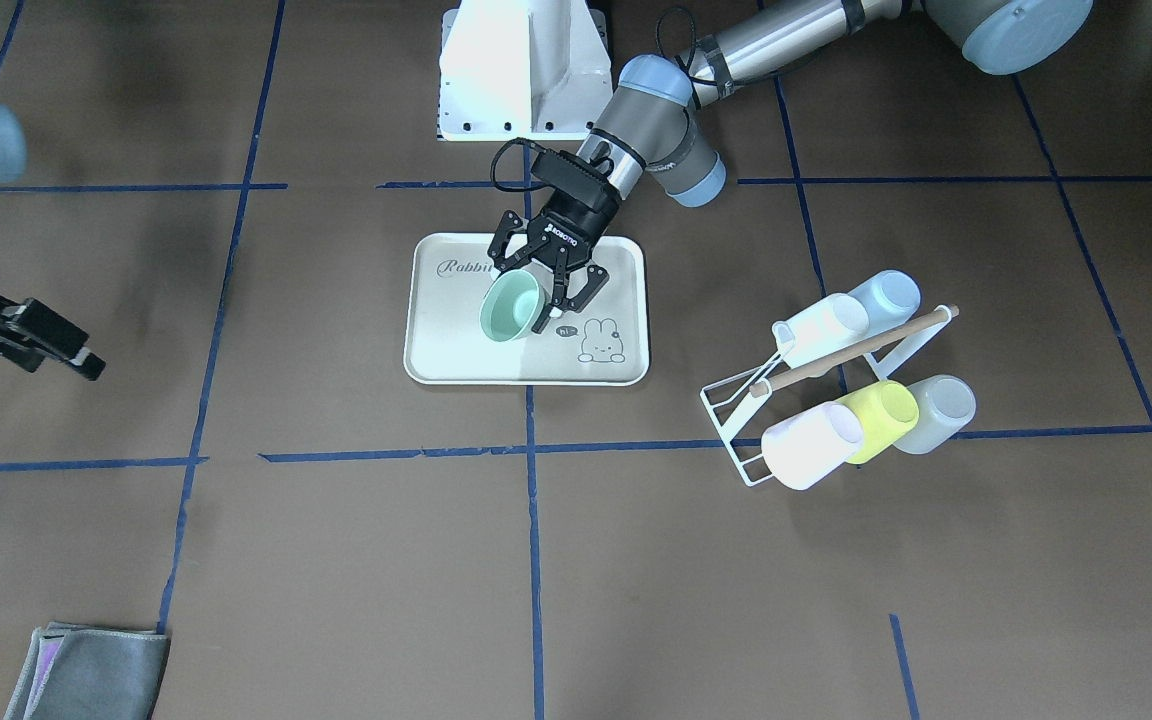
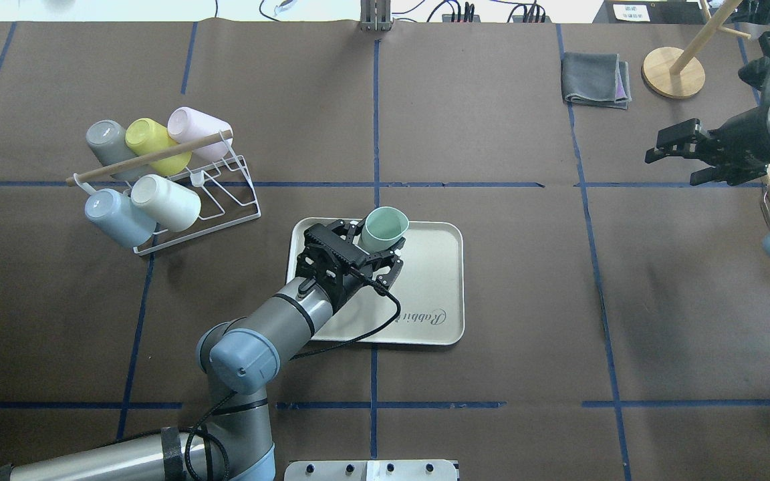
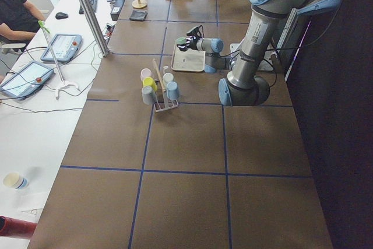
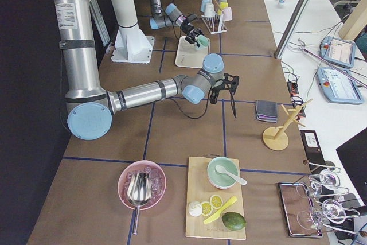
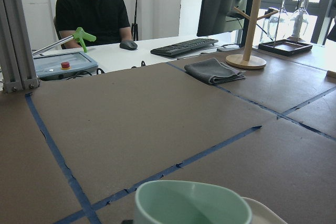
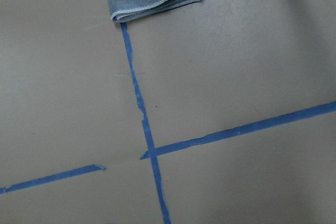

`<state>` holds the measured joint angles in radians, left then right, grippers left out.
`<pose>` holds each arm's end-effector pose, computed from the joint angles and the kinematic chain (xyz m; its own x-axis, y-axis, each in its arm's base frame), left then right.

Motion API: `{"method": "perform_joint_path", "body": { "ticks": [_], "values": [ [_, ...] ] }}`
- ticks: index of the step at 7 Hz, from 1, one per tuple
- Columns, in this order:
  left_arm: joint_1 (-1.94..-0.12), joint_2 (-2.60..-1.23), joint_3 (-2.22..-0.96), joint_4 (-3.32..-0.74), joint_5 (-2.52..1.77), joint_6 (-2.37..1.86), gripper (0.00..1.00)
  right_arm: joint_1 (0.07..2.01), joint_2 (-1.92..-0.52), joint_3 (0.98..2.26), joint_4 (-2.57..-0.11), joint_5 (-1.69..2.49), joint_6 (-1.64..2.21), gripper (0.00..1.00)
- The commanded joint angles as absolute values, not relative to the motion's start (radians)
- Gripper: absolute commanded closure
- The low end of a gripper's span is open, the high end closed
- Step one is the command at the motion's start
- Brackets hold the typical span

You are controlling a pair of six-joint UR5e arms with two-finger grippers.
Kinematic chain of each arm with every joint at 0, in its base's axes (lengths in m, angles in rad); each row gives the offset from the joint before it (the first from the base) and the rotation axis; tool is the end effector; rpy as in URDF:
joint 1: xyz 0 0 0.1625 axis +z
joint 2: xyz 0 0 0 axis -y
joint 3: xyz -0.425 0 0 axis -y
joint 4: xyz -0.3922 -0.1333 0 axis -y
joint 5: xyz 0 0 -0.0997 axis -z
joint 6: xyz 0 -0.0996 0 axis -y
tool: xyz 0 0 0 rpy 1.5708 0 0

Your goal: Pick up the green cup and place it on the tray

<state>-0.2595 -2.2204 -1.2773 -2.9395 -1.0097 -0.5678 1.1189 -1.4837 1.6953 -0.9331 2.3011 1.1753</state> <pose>0.6217 -0.3578 0.2527 0.5319 0.5973 -0.6002 0.5151 0.3343 0.7892 -0.1765 -0.5168 0.4777 0.4401 0.2494 0.8626 -0.3055 0.9449 -0.1173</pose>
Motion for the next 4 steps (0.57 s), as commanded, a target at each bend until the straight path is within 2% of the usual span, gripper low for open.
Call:
{"method": "perform_joint_path", "body": {
  "ticks": [1,3,4],
  "values": [
    [-0.258,-2.221,-1.269,-2.957,-1.011,-0.568,0.36,1.178,-1.526,1.698,-0.939,2.312,1.059,0.00],
    [-0.244,-2.224,-1.270,-2.958,-1.009,-0.565,0.30,1.170,-1.529,1.697,-0.939,2.312,1.058,0.00],
    [-0.242,-2.223,-1.270,-2.956,-1.009,-0.561,0.19,1.170,-1.532,1.698,-0.939,2.313,1.058,0.00]
  ]
}}
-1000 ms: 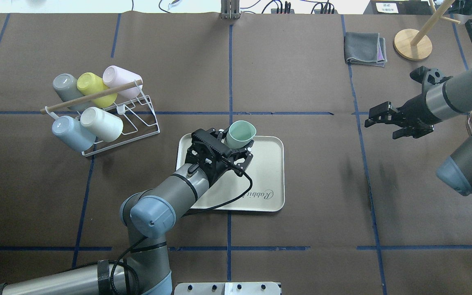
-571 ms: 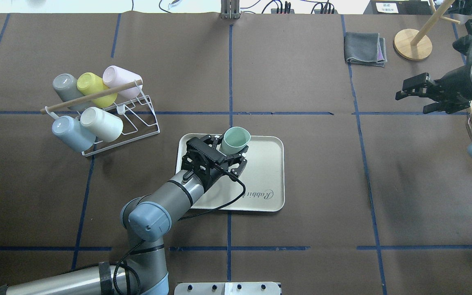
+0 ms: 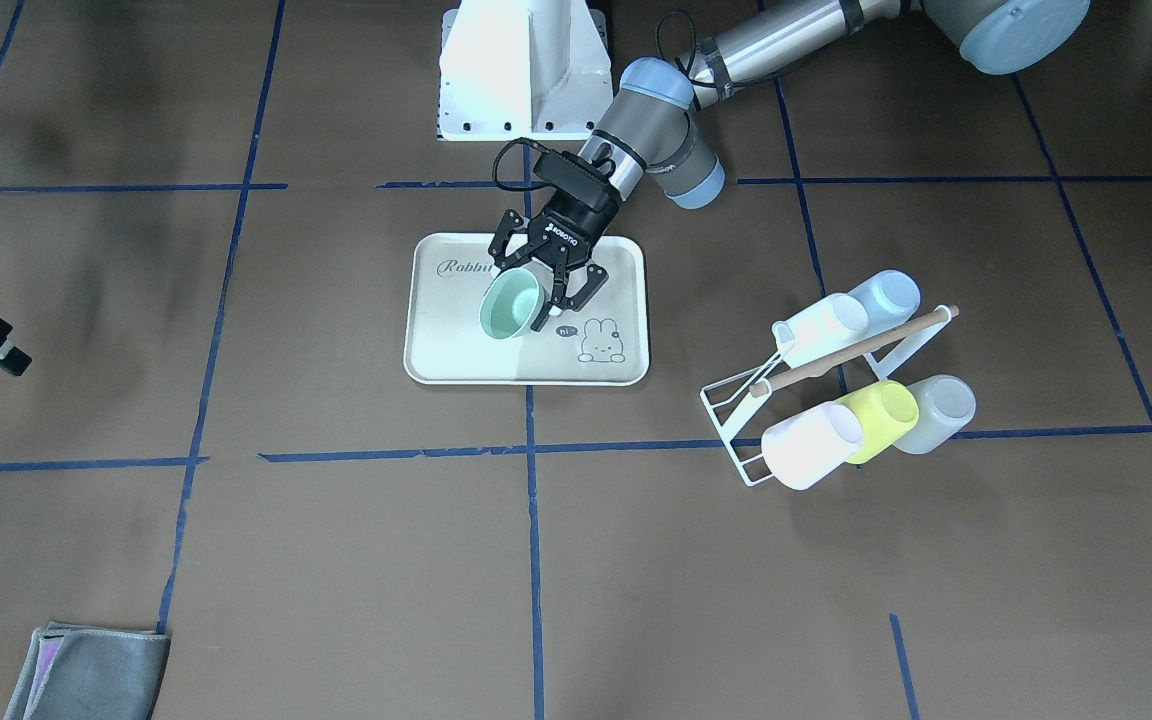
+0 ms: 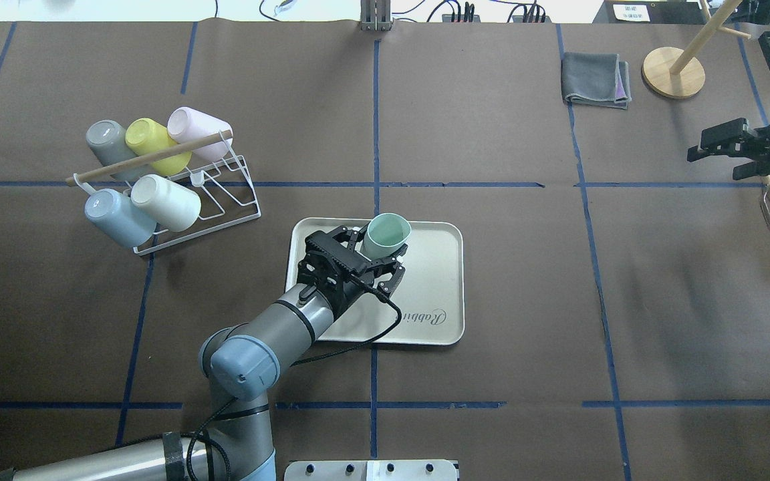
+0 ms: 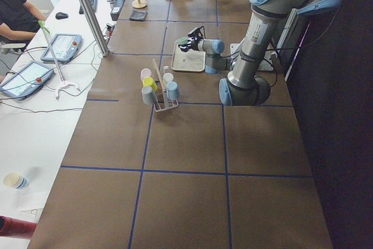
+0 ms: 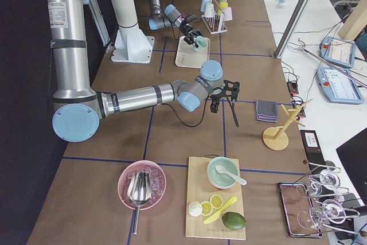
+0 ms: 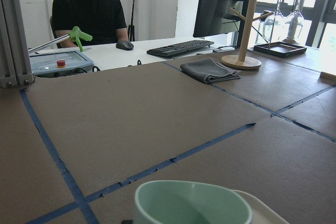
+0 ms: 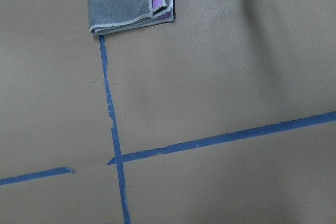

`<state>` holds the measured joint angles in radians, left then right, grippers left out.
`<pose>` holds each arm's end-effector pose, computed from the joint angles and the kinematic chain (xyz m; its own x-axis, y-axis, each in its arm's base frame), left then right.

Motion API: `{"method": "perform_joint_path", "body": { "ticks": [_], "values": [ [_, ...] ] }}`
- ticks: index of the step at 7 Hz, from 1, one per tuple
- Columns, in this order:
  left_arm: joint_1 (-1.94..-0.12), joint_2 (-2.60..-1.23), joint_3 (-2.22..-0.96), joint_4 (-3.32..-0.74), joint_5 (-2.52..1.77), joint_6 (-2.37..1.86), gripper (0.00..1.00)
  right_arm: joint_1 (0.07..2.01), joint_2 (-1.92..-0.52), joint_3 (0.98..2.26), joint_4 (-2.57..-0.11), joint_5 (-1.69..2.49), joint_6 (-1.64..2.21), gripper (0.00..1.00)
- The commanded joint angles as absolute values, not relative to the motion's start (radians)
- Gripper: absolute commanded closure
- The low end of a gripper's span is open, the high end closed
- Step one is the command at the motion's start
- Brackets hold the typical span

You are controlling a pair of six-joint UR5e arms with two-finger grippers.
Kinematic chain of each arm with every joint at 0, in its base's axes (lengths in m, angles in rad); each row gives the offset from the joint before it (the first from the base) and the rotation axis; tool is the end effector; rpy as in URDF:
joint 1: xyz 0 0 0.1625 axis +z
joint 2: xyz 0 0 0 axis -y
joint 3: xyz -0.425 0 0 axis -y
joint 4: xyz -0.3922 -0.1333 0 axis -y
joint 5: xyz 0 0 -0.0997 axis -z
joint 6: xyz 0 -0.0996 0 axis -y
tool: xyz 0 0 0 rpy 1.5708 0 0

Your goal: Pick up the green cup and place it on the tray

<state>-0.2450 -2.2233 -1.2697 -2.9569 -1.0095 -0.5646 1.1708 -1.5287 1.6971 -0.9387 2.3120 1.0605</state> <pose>0.6270 -0.3488 0.2529 0.5175 0.6078 -0.6023 0.5184 0.3373 0.7858 -0.1443 -0.5108 0.5010 0.4763 0.2014 0.8559 -0.2958 0.9534 -0.0597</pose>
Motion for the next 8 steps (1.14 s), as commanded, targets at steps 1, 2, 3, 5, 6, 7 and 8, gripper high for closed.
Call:
{"method": "perform_joint_path", "body": {
  "ticks": [1,2,3,5,6,7,8],
  "values": [
    [-0.242,-2.221,-1.270,-2.956,-1.009,-0.561,0.10,1.169,-1.532,1.698,-0.939,2.313,1.058,0.00],
    [-0.242,-2.221,-1.269,-2.956,-1.011,-0.560,0.00,1.169,-1.531,1.698,-0.939,2.313,1.058,0.00],
    [-0.241,-2.221,-1.269,-2.954,-1.011,-0.560,0.00,1.167,-1.531,1.698,-0.939,2.313,1.058,0.00],
    [-0.236,-2.220,-1.279,-2.950,-1.017,-0.555,0.00,1.167,-1.532,1.695,-0.939,2.313,1.058,0.00],
    [-0.236,-2.218,-1.305,-2.950,-1.020,-0.528,0.00,1.167,-1.532,1.695,-0.939,2.313,1.058,0.00],
    [-0.239,-2.192,-1.401,-2.916,-1.019,-0.475,0.00,1.167,-1.531,1.694,-0.939,2.313,1.058,0.00],
    [-0.244,-2.165,-1.521,-2.817,-1.046,-0.433,0.00,1.167,-1.531,1.694,-0.939,2.313,1.058,0.00]
  ]
}}
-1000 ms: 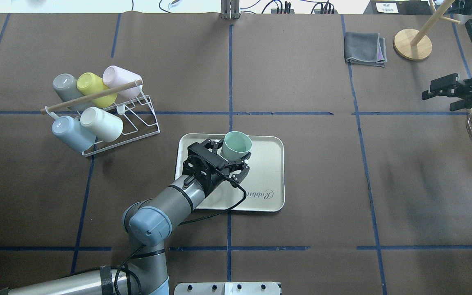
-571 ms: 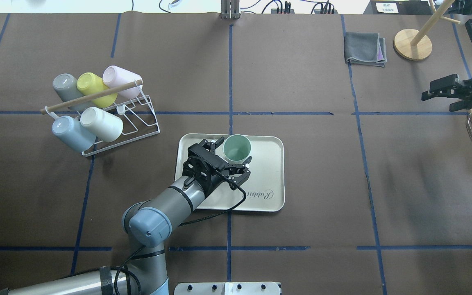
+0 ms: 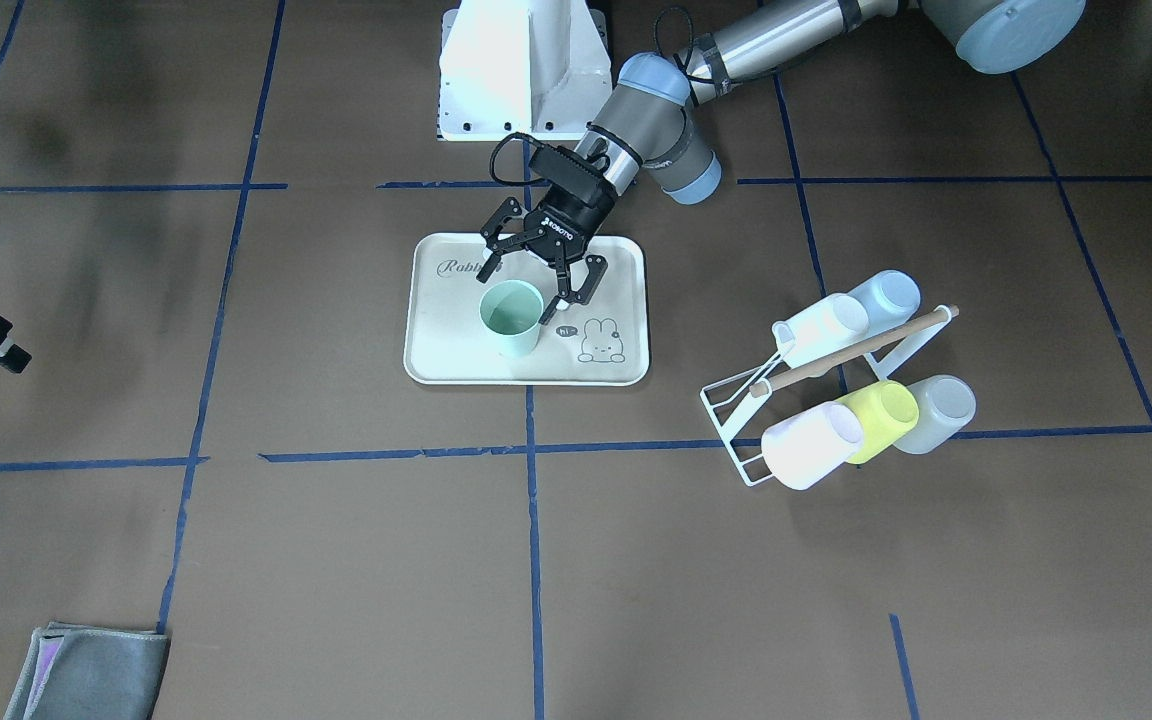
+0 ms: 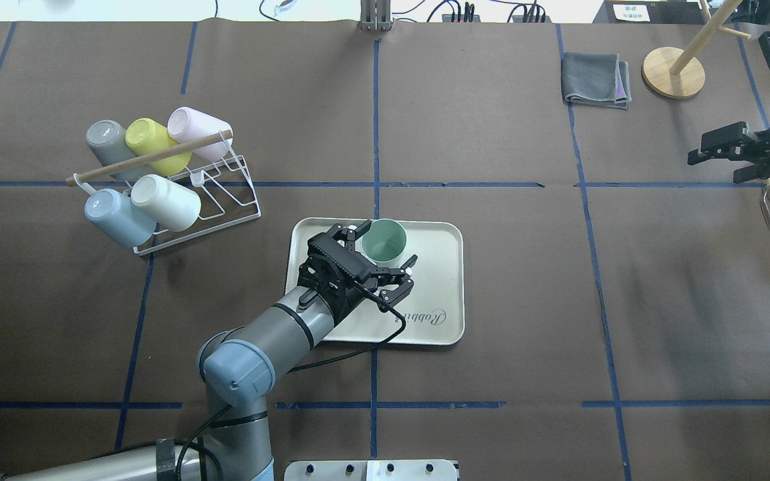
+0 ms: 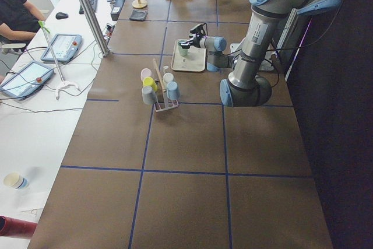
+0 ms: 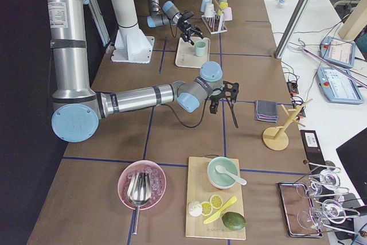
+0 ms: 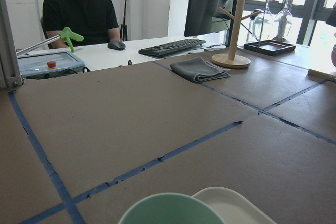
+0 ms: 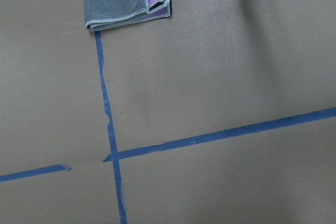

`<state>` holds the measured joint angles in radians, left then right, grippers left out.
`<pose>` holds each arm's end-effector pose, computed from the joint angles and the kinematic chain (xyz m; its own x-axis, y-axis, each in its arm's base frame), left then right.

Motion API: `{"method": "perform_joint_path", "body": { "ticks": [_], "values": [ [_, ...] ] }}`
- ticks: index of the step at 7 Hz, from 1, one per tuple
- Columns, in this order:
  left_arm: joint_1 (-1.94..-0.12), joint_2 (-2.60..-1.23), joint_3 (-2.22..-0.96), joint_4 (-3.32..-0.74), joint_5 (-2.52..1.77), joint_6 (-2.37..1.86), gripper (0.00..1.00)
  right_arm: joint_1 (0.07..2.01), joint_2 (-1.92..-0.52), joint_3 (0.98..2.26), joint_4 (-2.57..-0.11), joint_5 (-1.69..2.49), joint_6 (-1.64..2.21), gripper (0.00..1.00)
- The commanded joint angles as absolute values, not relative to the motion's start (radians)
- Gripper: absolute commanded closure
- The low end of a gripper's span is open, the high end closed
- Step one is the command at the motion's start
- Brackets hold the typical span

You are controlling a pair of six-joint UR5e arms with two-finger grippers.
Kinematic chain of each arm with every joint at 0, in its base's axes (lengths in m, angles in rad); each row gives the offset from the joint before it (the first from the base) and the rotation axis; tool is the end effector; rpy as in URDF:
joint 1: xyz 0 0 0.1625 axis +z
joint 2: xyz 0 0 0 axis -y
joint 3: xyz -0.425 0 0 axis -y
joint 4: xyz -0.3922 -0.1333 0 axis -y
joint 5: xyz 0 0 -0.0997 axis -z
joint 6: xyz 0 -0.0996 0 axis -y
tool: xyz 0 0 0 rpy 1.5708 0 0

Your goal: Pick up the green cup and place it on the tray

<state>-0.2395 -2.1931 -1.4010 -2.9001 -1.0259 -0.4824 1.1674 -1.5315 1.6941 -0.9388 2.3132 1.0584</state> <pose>0.6001 -0.3369 0.2210 0.5215 0.6525 -0.5498 0.5028 0.2856 0.8159 -0.1458 -0.5096 0.5040 0.4791 0.2022 0.8541 -0.2908 0.9547 -0.0630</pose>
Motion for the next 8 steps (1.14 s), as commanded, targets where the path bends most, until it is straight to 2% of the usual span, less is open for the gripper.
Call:
{"method": "perform_joint_path", "body": {
  "ticks": [1,2,4,6,8],
  "values": [
    [-0.271,-2.149,-1.616,-2.721,-1.075,-0.431,0.00,1.167,-1.532,1.694,-0.939,2.313,1.058,0.00],
    [-0.320,-2.137,-1.668,-2.653,-1.101,-0.433,0.00,1.172,-1.532,1.689,-0.939,2.313,1.057,0.00],
    [-0.467,-2.132,-1.678,-2.408,-1.202,-0.448,0.00,1.206,-1.546,1.684,-0.940,2.312,0.996,0.00],
    [-0.706,-2.132,-1.716,-2.093,-1.476,-0.468,0.00,1.248,-1.580,1.683,-0.942,2.312,0.919,0.00],
    [-0.930,-2.094,-1.723,-1.973,-1.784,-0.513,0.00,1.275,-1.600,1.674,-0.956,2.312,0.862,0.00]
  ]
}}
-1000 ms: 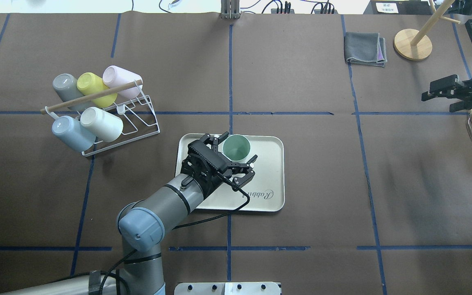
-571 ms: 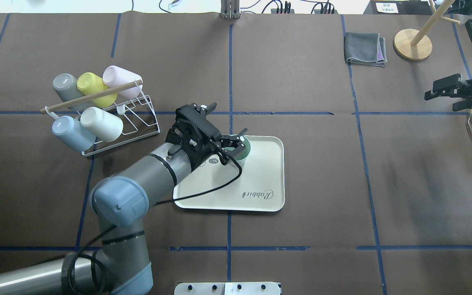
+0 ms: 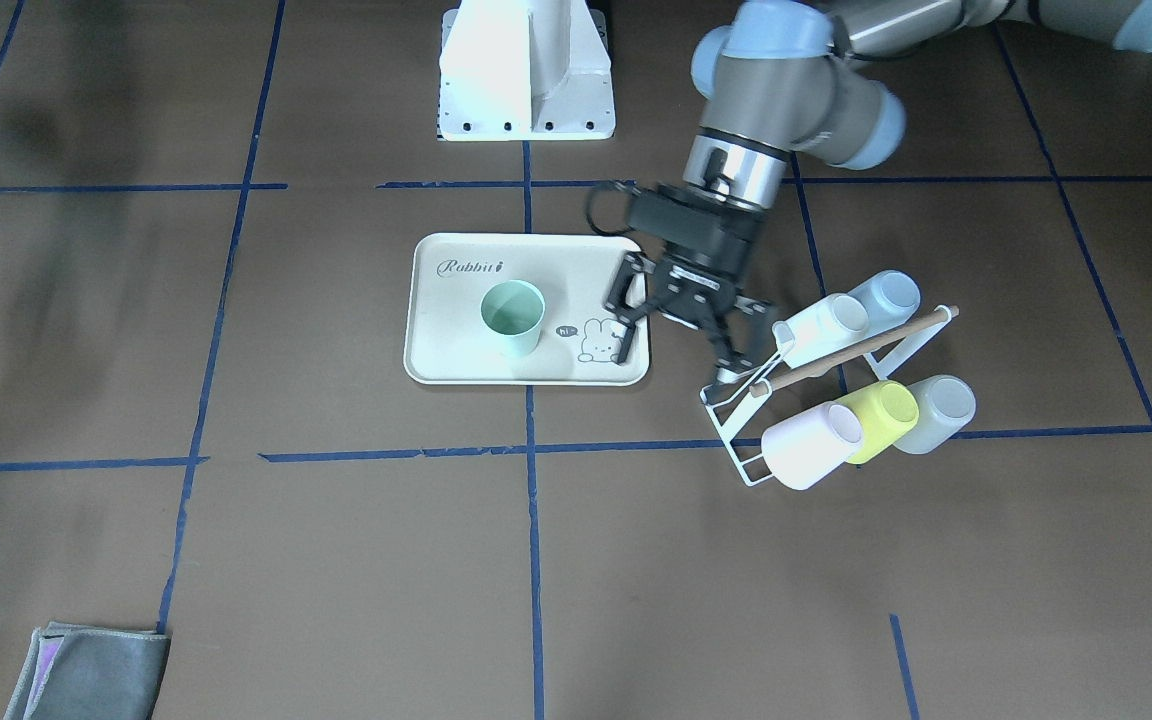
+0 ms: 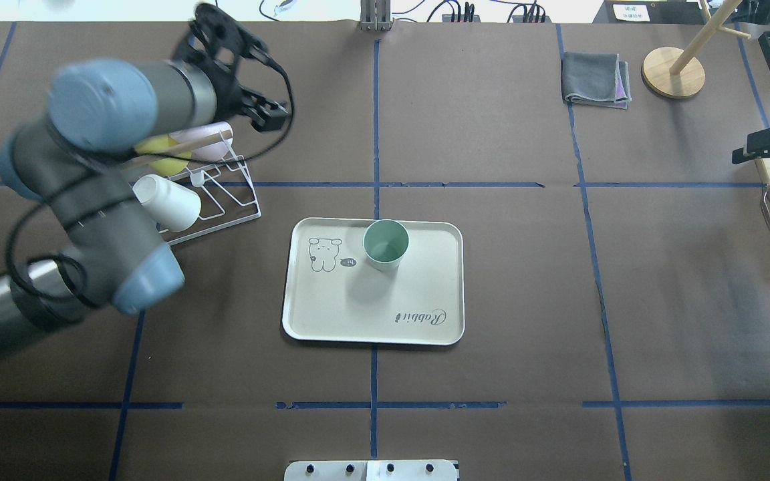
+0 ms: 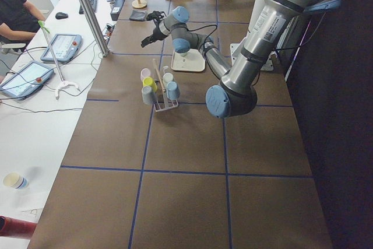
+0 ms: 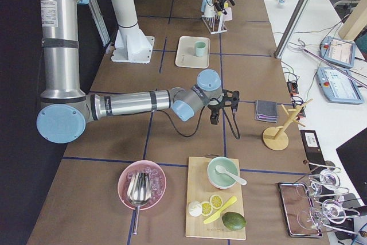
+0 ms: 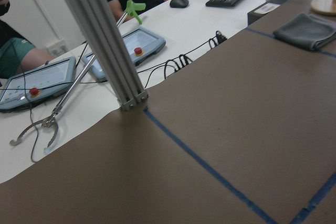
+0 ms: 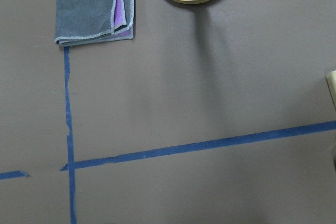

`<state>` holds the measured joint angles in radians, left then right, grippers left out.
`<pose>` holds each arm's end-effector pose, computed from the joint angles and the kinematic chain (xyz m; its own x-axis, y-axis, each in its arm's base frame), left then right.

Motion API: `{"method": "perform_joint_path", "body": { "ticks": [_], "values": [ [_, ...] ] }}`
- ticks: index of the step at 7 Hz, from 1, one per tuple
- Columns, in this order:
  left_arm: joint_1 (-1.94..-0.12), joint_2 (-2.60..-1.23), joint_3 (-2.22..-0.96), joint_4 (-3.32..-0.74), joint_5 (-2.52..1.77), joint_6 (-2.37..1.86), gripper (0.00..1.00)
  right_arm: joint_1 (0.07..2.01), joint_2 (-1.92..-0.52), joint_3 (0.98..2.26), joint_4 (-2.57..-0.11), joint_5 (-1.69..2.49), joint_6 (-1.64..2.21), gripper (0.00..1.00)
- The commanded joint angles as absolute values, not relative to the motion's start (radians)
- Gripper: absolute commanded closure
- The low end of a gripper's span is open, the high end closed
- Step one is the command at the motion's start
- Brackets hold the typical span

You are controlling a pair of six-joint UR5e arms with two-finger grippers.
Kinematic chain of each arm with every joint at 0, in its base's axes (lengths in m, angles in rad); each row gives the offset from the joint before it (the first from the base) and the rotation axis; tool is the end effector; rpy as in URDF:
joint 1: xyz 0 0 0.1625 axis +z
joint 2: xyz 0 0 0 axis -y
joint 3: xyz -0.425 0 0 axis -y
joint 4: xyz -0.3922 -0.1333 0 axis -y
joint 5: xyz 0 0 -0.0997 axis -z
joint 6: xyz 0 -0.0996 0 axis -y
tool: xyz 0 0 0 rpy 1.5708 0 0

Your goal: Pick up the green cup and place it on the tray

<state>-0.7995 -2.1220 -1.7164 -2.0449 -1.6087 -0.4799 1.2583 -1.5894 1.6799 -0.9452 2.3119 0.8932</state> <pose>0.3629 -0.5591 0.2198 0.7393 0.5112 -0.4384 0.0788 0.5808 0.8102 -0.0927 -0.5019 0.5420 0.5354 0.1527 0.8307 -0.2954 0.9553 0.0148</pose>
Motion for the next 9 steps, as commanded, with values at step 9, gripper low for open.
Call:
{"method": "perform_joint_path", "body": {
  "ticks": [9],
  "values": [
    [-1.476,-1.675,-1.733,-1.288,-2.307,0.116,0.00,1.534,-1.600,1.677,-1.651,2.370,-0.057,0.00]
  ]
}}
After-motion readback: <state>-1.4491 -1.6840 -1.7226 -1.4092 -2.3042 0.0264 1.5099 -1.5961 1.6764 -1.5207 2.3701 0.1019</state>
